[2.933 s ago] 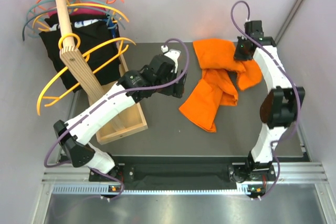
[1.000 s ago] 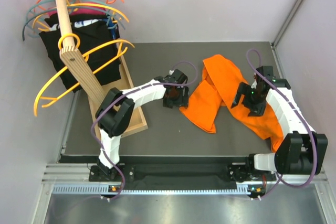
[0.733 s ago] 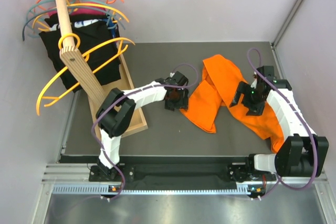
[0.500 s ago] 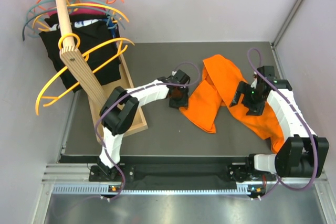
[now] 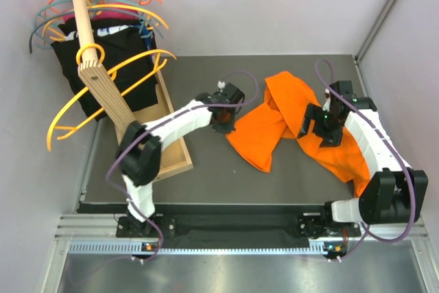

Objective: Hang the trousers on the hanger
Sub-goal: Flatten out the trousers at the center of the board.

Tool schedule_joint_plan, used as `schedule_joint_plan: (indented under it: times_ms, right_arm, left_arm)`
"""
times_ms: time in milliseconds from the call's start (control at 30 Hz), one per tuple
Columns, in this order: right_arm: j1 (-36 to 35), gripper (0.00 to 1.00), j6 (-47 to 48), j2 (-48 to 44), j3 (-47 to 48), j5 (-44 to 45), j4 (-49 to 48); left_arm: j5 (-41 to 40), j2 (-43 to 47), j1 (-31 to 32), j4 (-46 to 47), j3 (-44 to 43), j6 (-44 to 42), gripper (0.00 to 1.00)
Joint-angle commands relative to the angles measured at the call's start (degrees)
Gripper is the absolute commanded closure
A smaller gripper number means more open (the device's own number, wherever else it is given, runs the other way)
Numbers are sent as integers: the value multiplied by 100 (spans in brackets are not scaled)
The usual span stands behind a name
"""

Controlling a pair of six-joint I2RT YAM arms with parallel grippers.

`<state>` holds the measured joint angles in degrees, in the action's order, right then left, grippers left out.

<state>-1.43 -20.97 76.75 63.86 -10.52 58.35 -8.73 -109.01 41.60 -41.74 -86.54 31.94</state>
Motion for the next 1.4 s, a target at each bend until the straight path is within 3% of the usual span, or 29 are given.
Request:
schedule_joint_plan:
  times_ms: [0,133,267,400,533,633,667,733,767,800,867,1000,1133,1300,1367]
  right_arm:
    - [-348,14,208,94,636,366,246]
    - [-665,14,24,112,900,428,379]
    - [-867,15,-266,16,892,218,309]
    - [-1069,15,-530,-2,918,86,274]
    - [-1219,17,-1353,-230,515,68,-42]
    - [-1219,21,-1777,-520,155,681,-219]
    - [-1167,24,-1770,-477,136,1423,69]
    - [-1053,33,-1892,-389,110,2060,518]
    - [-861,42,-1963,-441,23,2228,624]
    - [-693,58,-2068,-537,-292,2230,651]
    - [-116,61,-2315,-975,-767,1863,311]
    - [582,42,-2464,-1242,-1673,1088,-192]
    - [819,26,-2333,-1154,-1815,1157,-280]
    - [1127,4,-2201,-917,-1982,1404,-1157]
    - [1171,5,-2218,-672,-2000,1439,-1648]
  left_arm:
    - [-1164,1556,-12,-563,-609,-408,100]
    - [-2112,2908,-21,-669,-1109,-557,100]
    - [-2737,3447,-12,-862,-1663,-803,100]
    - [-3020,3825,-12,-793,-1936,-944,100]
    - [-2968,4318,-12,-311,-1647,-1129,100]
    - [-2906,4371,-21,-282,-1541,-1111,100]
    - [-2880,4353,-21,-317,-1532,-1111,100]
    - [-2731,4266,-21,-396,-1532,-1085,100]
    - [-2652,4239,-21,-423,-1506,-1085,100]
    - [-2590,4222,-21,-414,-1445,-1076,100]
    - [-2423,4230,-21,-345,-1296,-1067,100]
    - [-2080,4239,-21,-247,-979,-1164,100]
    - [-1983,4292,-21,-212,-891,-1225,100]
    - [-2176,4414,-12,-203,-803,-1313,100]
    - [-2220,4467,-21,-212,-794,-1322,100]
